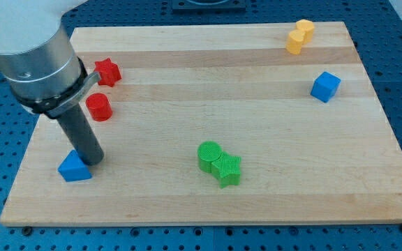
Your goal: Move your arm towards center right
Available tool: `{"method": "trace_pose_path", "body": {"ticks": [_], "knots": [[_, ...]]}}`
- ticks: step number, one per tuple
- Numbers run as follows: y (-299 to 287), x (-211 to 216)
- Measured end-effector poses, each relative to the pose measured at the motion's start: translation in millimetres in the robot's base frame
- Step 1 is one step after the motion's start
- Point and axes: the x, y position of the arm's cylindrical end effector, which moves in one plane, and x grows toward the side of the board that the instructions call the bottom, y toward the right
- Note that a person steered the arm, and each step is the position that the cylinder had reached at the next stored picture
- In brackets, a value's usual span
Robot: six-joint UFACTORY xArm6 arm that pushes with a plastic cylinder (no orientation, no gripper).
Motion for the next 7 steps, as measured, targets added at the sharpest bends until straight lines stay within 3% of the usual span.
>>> {"method": "trace_pose_path", "body": {"ticks": [2, 3, 7], "knots": [[-18, 0], [4, -21], [174, -61]]}}
